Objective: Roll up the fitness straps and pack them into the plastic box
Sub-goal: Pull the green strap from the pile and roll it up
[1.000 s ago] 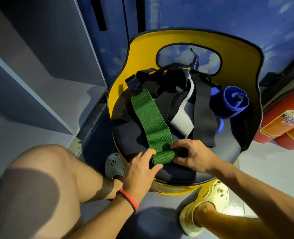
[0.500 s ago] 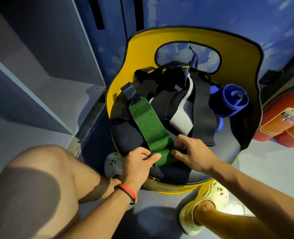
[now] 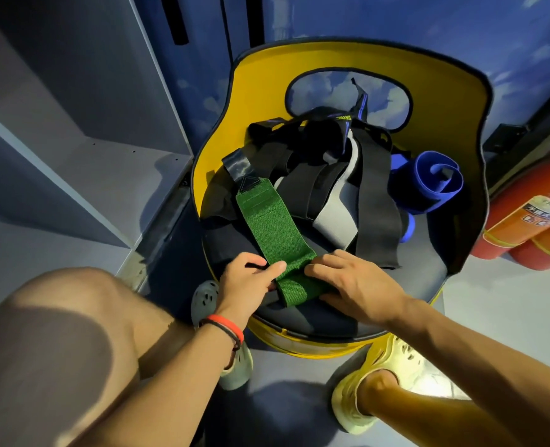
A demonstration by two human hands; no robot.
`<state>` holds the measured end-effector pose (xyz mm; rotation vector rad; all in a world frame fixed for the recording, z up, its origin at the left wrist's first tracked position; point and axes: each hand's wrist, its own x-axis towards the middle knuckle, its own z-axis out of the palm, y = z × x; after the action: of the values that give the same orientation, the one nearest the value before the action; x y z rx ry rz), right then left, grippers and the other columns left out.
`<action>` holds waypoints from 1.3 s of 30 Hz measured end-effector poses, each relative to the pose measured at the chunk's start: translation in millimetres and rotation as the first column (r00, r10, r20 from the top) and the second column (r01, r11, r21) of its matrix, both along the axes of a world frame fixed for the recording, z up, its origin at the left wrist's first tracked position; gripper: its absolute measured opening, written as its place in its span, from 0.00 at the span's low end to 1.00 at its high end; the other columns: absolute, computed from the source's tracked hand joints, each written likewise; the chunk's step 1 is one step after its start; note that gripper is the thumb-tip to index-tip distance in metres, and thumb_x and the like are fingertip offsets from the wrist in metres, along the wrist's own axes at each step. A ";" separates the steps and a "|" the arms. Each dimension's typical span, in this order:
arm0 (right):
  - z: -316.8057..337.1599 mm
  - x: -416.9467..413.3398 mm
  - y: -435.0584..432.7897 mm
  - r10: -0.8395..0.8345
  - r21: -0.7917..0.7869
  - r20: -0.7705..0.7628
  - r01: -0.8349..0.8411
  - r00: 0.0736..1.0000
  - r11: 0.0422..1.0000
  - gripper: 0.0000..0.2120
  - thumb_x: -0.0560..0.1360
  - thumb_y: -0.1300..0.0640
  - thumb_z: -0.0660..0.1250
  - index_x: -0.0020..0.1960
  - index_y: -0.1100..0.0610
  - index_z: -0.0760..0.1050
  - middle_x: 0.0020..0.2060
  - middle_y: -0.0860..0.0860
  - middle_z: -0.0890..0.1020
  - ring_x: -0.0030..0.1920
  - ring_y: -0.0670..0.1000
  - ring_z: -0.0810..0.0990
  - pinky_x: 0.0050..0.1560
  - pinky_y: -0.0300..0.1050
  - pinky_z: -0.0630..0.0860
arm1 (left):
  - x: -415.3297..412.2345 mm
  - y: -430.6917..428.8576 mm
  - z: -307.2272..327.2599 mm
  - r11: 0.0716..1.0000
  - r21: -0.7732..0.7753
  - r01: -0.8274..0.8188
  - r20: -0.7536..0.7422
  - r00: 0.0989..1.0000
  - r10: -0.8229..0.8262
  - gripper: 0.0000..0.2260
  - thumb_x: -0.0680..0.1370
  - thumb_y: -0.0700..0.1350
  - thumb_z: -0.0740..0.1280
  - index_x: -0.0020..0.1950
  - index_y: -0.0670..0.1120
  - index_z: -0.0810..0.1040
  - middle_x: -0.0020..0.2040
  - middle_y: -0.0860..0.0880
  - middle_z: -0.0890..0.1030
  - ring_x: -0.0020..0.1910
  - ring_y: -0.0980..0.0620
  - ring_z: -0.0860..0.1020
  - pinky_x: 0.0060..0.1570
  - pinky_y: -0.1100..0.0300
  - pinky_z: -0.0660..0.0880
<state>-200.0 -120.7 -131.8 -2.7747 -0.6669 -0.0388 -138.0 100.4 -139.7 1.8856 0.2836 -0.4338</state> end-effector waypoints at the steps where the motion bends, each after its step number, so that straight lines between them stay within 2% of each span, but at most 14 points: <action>1: 2.3 0.9 -0.6 0.005 0.012 -0.038 -0.004 0.999 1.000 0.26 0.71 0.55 0.74 0.68 0.51 0.73 0.57 0.50 0.80 0.50 0.56 0.77 0.49 0.50 0.79 | 0.9 -2.0 -0.9 1.000 -0.027 -0.017 -0.018 1.000 0.016 0.15 0.69 0.50 0.81 0.49 0.47 0.80 0.40 0.45 0.86 0.36 0.50 0.84 0.41 0.53 0.83; 4: 9.3 5.2 -2.3 0.027 0.027 -0.164 -0.023 0.986 0.999 0.26 0.72 0.53 0.73 0.69 0.52 0.74 0.59 0.52 0.81 0.55 0.57 0.78 0.57 0.52 0.77 | 4.9 -4.5 -2.9 0.998 -0.035 -0.045 -0.037 0.998 0.043 0.12 0.71 0.41 0.79 0.50 0.46 0.80 0.41 0.46 0.84 0.33 0.53 0.80 0.34 0.60 0.77; 6: 11.6 8.1 -3.2 0.022 0.062 -0.223 -0.008 0.975 0.998 0.26 0.73 0.54 0.74 0.70 0.53 0.76 0.62 0.53 0.81 0.59 0.57 0.78 0.64 0.45 0.71 | 5.6 -5.0 -8.0 1.000 0.019 -0.016 -0.001 1.000 0.016 0.14 0.69 0.43 0.80 0.48 0.50 0.79 0.43 0.48 0.83 0.36 0.51 0.82 0.42 0.54 0.82; 9: 14.7 11.4 -3.1 0.011 0.131 -0.298 0.029 0.954 0.991 0.24 0.75 0.53 0.74 0.70 0.54 0.77 0.63 0.53 0.81 0.63 0.54 0.77 0.66 0.36 0.64 | 2.1 -7.6 -10.9 0.987 0.146 0.068 0.093 0.992 -0.082 0.14 0.67 0.44 0.81 0.44 0.55 0.77 0.44 0.51 0.81 0.41 0.48 0.83 0.49 0.47 0.82; 13: 11.8 12.9 -1.5 -0.015 0.203 -0.383 0.100 0.924 0.974 0.23 0.77 0.53 0.72 0.71 0.53 0.77 0.60 0.54 0.79 0.62 0.53 0.76 0.68 0.41 0.68 | 0.9 -10.8 -9.9 0.940 0.333 0.069 0.248 0.956 -0.157 0.15 0.66 0.45 0.82 0.42 0.55 0.77 0.47 0.56 0.74 0.38 0.55 0.78 0.42 0.59 0.76; 17: 5.5 14.2 1.4 -0.101 0.249 -0.453 0.234 0.886 0.940 0.22 0.78 0.55 0.72 0.71 0.51 0.76 0.59 0.52 0.71 0.61 0.48 0.72 0.67 0.33 0.64 | -3.5 -3.9 -2.7 0.956 0.287 0.067 0.168 0.979 -0.119 0.05 0.72 0.46 0.78 0.43 0.48 0.84 0.38 0.55 0.81 0.33 0.62 0.77 0.34 0.72 0.72; 19: 4.7 17.1 4.2 -0.121 0.252 -0.485 0.271 0.866 0.929 0.23 0.78 0.55 0.72 0.72 0.53 0.76 0.58 0.52 0.71 0.61 0.49 0.72 0.67 0.35 0.64 | -13.7 -1.7 -0.6 0.956 0.289 0.050 0.184 0.977 -0.106 0.10 0.77 0.51 0.73 0.43 0.46 0.85 0.35 0.54 0.81 0.32 0.63 0.75 0.33 0.73 0.70; 22: 5.3 22.1 5.2 -0.192 0.267 -0.490 0.356 0.850 0.896 0.22 0.78 0.54 0.73 0.70 0.52 0.76 0.56 0.50 0.77 0.59 0.49 0.77 0.62 0.39 0.69 | -35.5 -2.7 -1.5 0.977 0.211 0.042 0.243 0.965 -0.094 0.13 0.76 0.59 0.71 0.44 0.50 0.84 0.37 0.56 0.83 0.39 0.61 0.80 0.39 0.73 0.72; 24: 4.1 24.2 5.3 -0.281 0.332 -0.525 0.497 0.804 0.801 0.16 0.76 0.53 0.75 0.62 0.50 0.76 0.51 0.48 0.80 0.53 0.48 0.79 0.56 0.42 0.74 | -41.8 -1.8 -7.1 0.989 0.134 0.055 0.240 0.967 -0.086 0.14 0.72 0.58 0.76 0.54 0.54 0.84 0.46 0.59 0.85 0.48 0.63 0.81 0.50 0.65 0.77; 26: -0.4 26.3 8.7 -0.352 0.359 -0.548 0.593 0.759 0.720 0.12 0.74 0.50 0.77 0.52 0.47 0.75 0.43 0.45 0.79 0.45 0.47 0.77 0.50 0.44 0.75 | -42.1 0.1 -5.9 0.991 0.114 0.062 0.230 0.969 -0.087 0.18 0.70 0.53 0.79 0.59 0.55 0.82 0.50 0.60 0.84 0.52 0.63 0.81 0.53 0.64 0.77; 29: -2.8 27.4 13.8 -0.431 0.327 -0.568 0.673 0.701 0.664 0.12 0.72 0.47 0.78 0.44 0.47 0.75 0.38 0.43 0.78 0.39 0.44 0.76 0.43 0.41 0.73 | -37.0 0.7 -0.2 0.988 0.143 0.061 0.223 0.971 -0.092 0.16 0.71 0.54 0.78 0.57 0.53 0.84 0.48 0.59 0.85 0.50 0.61 0.82 0.52 0.62 0.79; 32: -1.0 24.0 12.8 -0.454 0.306 -0.653 0.760 0.606 0.574 0.22 0.64 0.36 0.79 0.44 0.51 0.77 0.41 0.49 0.82 0.43 0.52 0.82 0.50 0.54 0.82 | -38.0 -0.6 1.6 0.985 0.161 0.066 0.214 0.972 -0.100 0.12 0.72 0.57 0.76 0.52 0.52 0.86 0.40 0.63 0.84 0.43 0.67 0.81 0.47 0.65 0.79; 34: 0.2 19.3 13.6 -0.473 0.296 -0.664 0.785 0.579 0.545 0.28 0.60 0.30 0.77 0.43 0.52 0.77 0.41 0.53 0.84 0.44 0.57 0.84 0.49 0.60 0.83 | -37.9 -2.6 4.9 0.978 0.194 0.080 0.188 0.975 -0.117 0.11 0.74 0.57 0.75 0.47 0.51 0.85 0.34 0.65 0.81 0.39 0.69 0.79 0.42 0.69 0.75; 39: 8.2 14.2 13.1 -0.431 0.282 -0.735 0.814 0.524 0.508 0.24 0.70 0.39 0.77 0.50 0.58 0.75 0.36 0.58 0.85 0.31 0.57 0.86 0.37 0.57 0.85 | -32.7 -4.4 0.9 0.965 0.238 0.113 0.115 0.983 -0.143 0.16 0.75 0.62 0.70 0.42 0.50 0.83 0.36 0.55 0.83 0.40 0.56 0.81 0.41 0.57 0.77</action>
<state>-185.8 -107.6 -123.7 -2.0208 0.5541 0.3720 -170.7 96.0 -138.8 2.1592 0.1280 -0.3742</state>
